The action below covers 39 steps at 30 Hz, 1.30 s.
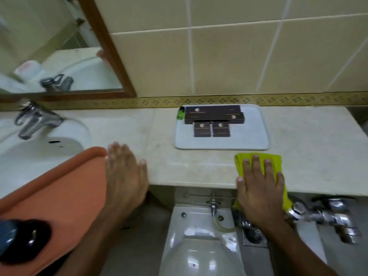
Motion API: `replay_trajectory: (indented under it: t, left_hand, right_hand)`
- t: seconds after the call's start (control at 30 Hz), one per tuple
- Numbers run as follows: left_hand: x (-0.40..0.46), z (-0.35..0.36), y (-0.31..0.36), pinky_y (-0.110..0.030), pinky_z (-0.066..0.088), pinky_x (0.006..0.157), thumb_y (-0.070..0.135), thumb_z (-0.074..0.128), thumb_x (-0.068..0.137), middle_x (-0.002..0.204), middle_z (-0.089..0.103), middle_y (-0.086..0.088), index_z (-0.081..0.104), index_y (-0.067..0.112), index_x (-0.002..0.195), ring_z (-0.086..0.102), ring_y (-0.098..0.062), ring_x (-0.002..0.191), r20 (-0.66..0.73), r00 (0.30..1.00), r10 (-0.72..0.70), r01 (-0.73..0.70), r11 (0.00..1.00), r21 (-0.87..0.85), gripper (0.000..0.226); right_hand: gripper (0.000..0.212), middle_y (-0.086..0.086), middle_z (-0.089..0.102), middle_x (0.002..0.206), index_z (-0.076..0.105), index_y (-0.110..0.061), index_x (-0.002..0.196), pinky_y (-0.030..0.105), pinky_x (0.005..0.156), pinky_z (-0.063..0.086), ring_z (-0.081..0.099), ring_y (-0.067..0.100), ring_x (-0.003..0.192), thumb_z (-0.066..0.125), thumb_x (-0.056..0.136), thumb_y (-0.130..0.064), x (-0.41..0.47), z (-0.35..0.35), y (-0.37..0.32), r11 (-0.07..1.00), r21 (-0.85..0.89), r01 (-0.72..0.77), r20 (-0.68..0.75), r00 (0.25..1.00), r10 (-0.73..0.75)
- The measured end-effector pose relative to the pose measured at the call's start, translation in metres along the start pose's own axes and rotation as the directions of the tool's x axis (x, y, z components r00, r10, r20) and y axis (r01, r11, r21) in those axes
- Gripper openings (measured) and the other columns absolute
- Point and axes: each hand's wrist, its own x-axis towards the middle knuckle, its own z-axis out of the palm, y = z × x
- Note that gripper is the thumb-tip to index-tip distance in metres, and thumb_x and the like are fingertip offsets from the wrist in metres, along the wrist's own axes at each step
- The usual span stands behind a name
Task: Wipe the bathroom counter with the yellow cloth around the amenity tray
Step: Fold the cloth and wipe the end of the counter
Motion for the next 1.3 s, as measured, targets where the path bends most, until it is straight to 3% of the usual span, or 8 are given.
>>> replay_trajectory:
  t: [0.2, 0.7, 0.8, 0.87, 0.97, 1.03, 1.13, 1.3]
  left_hand:
    - [-0.015, 0.0, -0.086, -0.05, 0.007, 0.121, 0.04, 0.013, 0.09, 0.159, 0.012, -0.029, 0.018, -0.009, 0.148, 0.006, -0.039, 0.149, 0.134, 0.974, -0.181, 0.176, 0.983, 0.051, 0.076]
    - [-0.008, 0.031, -0.112, -0.047, 0.013, 0.12, 0.036, 0.025, 0.094, 0.158, 0.018, -0.026, 0.024, -0.006, 0.147, 0.015, -0.037, 0.147, 0.1, 0.982, -0.159, 0.15, 0.985, 0.089, 0.068]
    - [-0.006, 0.019, -0.113, -0.046, 0.006, 0.121, 0.036, 0.026, 0.099, 0.161, 0.008, -0.022, 0.014, -0.004, 0.15, 0.005, -0.033, 0.15, 0.198, 0.967, -0.161, 0.156, 0.987, 0.041, 0.067]
    - [-0.001, 0.002, -0.115, -0.048, 0.008, 0.122, 0.038, 0.025, 0.098, 0.16, 0.015, -0.023, 0.016, -0.004, 0.15, 0.01, -0.034, 0.149, 0.206, 0.964, -0.167, 0.173, 0.985, -0.008, 0.067]
    - [0.026, -0.025, -0.112, -0.051, 0.021, 0.117, 0.045, 0.022, 0.095, 0.151, 0.036, -0.024, 0.029, -0.005, 0.145, 0.03, -0.04, 0.14, -0.018, 0.992, -0.125, 0.126, 0.991, 0.054, 0.071]
    - [0.06, -0.036, -0.101, -0.05, 0.035, 0.106, 0.047, 0.029, 0.095, 0.136, 0.052, -0.024, 0.041, -0.003, 0.135, 0.046, -0.04, 0.125, -0.107, 0.993, -0.05, 0.056, 0.997, 0.06, 0.066]
    - [0.117, -0.036, -0.08, -0.045, 0.047, 0.093, 0.044, 0.042, 0.092, 0.124, 0.061, -0.02, 0.055, 0.004, 0.119, 0.055, -0.039, 0.113, 0.145, 0.989, 0.007, -0.005, 1.0, -0.013, 0.05]
    - [0.15, -0.026, -0.053, -0.034, 0.049, 0.072, 0.028, 0.071, 0.078, 0.11, 0.067, -0.012, 0.065, 0.004, 0.101, 0.062, -0.029, 0.098, 0.44, 0.897, 0.033, -0.027, 0.999, -0.021, 0.033]
  right_hand:
    - [0.061, 0.012, 0.038, 0.158, 0.046, -0.015, 0.146, 0.058, 0.113, 0.026, 0.031, 0.039, 0.146, 0.028, 0.094, -0.041, -0.002, 0.014, -0.119, 0.977, 0.01, 0.213, 0.066, 0.975, -0.213]
    - [0.055, -0.001, 0.011, 0.168, 0.023, -0.025, 0.155, 0.053, 0.121, 0.006, 0.004, 0.026, 0.154, 0.025, 0.103, -0.041, 0.064, 0.042, -0.279, 0.793, 0.179, 0.583, 0.244, 0.754, -0.609]
    - [0.05, -0.001, 0.021, 0.166, 0.03, -0.022, 0.154, 0.041, 0.122, 0.003, 0.009, 0.019, 0.154, 0.034, 0.106, -0.033, 0.073, 0.023, -0.285, 0.785, 0.519, 0.337, 0.293, 0.793, -0.534]
    - [0.045, 0.005, 0.044, 0.154, 0.046, -0.014, 0.145, 0.032, 0.118, 0.022, 0.035, 0.02, 0.145, 0.049, 0.102, -0.024, 0.067, 0.005, -0.266, 0.647, 0.758, 0.084, 0.227, 0.896, -0.381]
    - [0.02, 0.001, 0.074, 0.102, 0.07, -0.021, 0.104, 0.027, 0.079, 0.046, 0.067, 0.022, 0.099, 0.064, 0.089, -0.032, 0.023, -0.003, -0.227, 0.601, 0.797, -0.058, -0.025, 0.991, 0.129]
    - [0.026, -0.004, 0.067, 0.079, 0.061, -0.025, 0.088, 0.027, 0.066, 0.041, 0.066, 0.025, 0.08, 0.07, 0.078, -0.047, -0.02, 0.012, -0.212, 0.503, 0.806, -0.311, 0.085, 0.903, 0.422]
    - [0.058, 0.007, 0.055, 0.087, 0.051, -0.02, 0.098, 0.035, 0.073, 0.039, 0.051, 0.022, 0.079, 0.085, 0.063, -0.051, -0.062, 0.043, -0.219, 0.06, 0.723, -0.688, 0.551, 0.628, 0.55]
    - [0.049, 0.009, 0.052, 0.076, 0.053, -0.016, 0.071, 0.043, 0.072, 0.048, 0.049, 0.023, 0.075, 0.092, 0.06, -0.042, -0.045, 0.039, -0.244, -0.327, 0.658, -0.679, 0.742, 0.509, 0.436]
